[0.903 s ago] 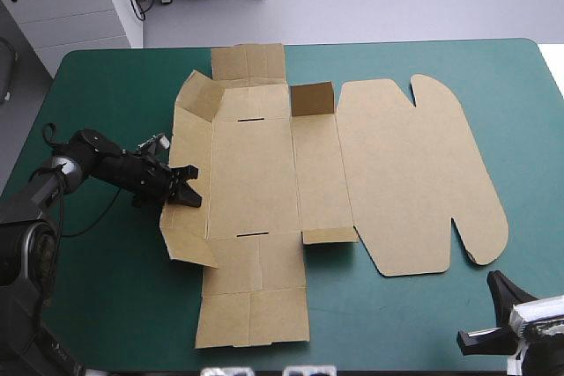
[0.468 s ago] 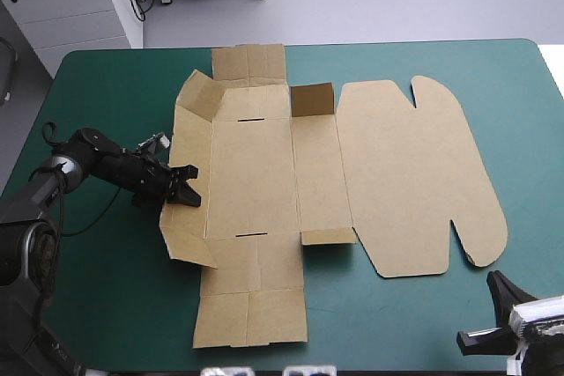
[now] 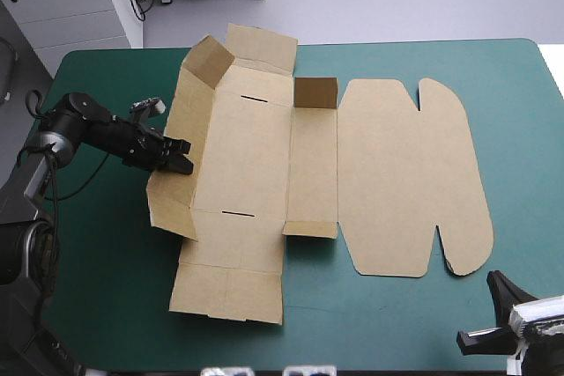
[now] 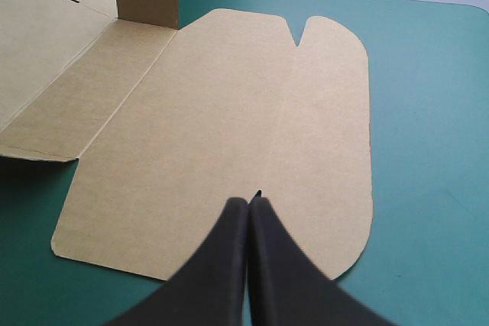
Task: Fold the box
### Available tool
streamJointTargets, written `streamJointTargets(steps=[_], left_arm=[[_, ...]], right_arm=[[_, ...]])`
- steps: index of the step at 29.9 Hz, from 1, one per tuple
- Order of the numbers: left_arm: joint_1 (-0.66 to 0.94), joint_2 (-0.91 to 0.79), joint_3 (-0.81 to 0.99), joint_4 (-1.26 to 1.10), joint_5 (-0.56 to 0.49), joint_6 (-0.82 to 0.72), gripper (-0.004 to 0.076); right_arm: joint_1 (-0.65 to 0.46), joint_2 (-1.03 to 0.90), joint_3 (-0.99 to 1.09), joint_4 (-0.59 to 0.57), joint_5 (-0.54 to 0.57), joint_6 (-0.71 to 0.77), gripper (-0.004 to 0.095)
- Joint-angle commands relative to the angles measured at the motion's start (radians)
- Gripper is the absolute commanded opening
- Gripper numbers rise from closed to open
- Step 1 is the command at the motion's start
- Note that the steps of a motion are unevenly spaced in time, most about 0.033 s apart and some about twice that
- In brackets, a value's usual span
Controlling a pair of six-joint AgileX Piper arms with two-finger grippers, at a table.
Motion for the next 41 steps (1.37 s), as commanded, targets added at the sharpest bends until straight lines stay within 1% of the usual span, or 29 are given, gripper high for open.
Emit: streamJointTargets(steps=[1,3,8,12,16,23,27,33,36,41], left_arm=[[-0.015,-0.045,-0.062,-0.014,0.087,0.009,-0.0008],[-0.026,-0.045,-0.075,0.027,0.087,0.009,-0.0008],[-0.075,-0.045,-0.142,0.248,0.087,0.016,-0.0008],[-0.147,-0.045,-0.229,0.484,0.078,0.070,-0.0008],[-0.226,-0.045,-0.285,0.617,0.054,0.086,-0.0008],[-0.434,-0.030,-0.295,0.782,-0.081,0.139,-0.0008],[-0.513,-0.024,-0.295,0.855,-0.142,0.142,-0.0008],[-0.611,-0.020,-0.297,1.077,-0.162,0.200,-0.0008],[-0.658,-0.020,-0.297,1.200,-0.193,0.216,-0.0008],[-0.744,-0.020,-0.293,1.349,-0.344,0.214,-0.0008]], right_arm=[[0.002,-0.018,-0.022,0.004,-0.076,-0.001,-0.0019],[0.002,-0.018,-0.022,0.004,-0.076,-0.001,-0.0019],[0.002,-0.018,-0.022,0.004,-0.076,-0.001,-0.0019],[0.002,-0.018,-0.022,0.004,-0.076,-0.001,-0.0019],[0.002,-0.018,-0.022,0.004,-0.076,-0.001,-0.0019],[0.002,-0.018,-0.022,0.004,-0.076,-0.001,-0.0019],[0.002,-0.018,-0.022,0.004,-0.076,-0.001,-0.0019],[0.002,-0.018,-0.022,0.004,-0.076,-0.001,-0.0019],[0.002,-0.018,-0.022,0.004,-0.076,-0.001,-0.0019],[0.002,-0.018,-0.022,0.004,-0.076,-0.001,-0.0019]])
